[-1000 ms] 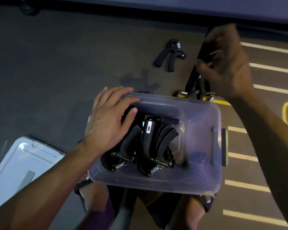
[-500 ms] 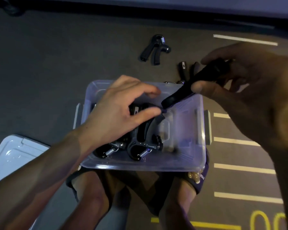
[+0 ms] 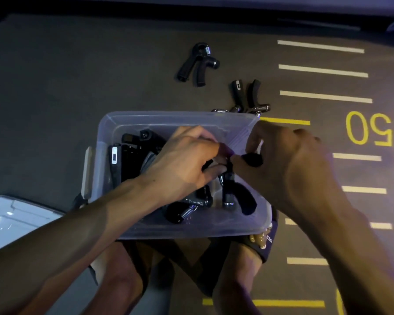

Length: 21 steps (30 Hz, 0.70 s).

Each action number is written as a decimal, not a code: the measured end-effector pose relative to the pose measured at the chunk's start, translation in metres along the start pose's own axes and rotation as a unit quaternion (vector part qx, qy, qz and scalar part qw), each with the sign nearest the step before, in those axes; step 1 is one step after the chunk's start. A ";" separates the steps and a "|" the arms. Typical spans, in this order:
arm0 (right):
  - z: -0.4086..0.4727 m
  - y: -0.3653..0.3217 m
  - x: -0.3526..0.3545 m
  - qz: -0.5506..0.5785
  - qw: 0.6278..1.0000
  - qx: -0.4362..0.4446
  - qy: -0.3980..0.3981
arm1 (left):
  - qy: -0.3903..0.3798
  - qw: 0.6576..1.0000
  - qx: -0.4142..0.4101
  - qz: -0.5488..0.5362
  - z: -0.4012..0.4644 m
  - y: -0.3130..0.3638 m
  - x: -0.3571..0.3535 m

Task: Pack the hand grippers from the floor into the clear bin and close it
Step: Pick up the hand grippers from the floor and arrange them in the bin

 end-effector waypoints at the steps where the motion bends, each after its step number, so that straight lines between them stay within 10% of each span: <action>1: 0.002 -0.001 -0.007 -0.010 1.000 -0.004 -0.018 | -0.008 1.000 -0.001 0.006 0.000 -0.001 -0.002; 21: 0.019 -0.005 -0.094 0.070 0.962 -0.011 -0.264 | 0.030 0.991 -0.019 0.127 -0.015 -0.035 -0.015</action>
Point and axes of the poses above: each hand's wrist, its own z-axis towards the middle knuckle, its own x-axis out of the back of the hand, y = z × x, the point moved 6 cm from there along z, towards the middle knuckle, and after that the axes turned 4 degrees about -y, right-handed, at the moved point
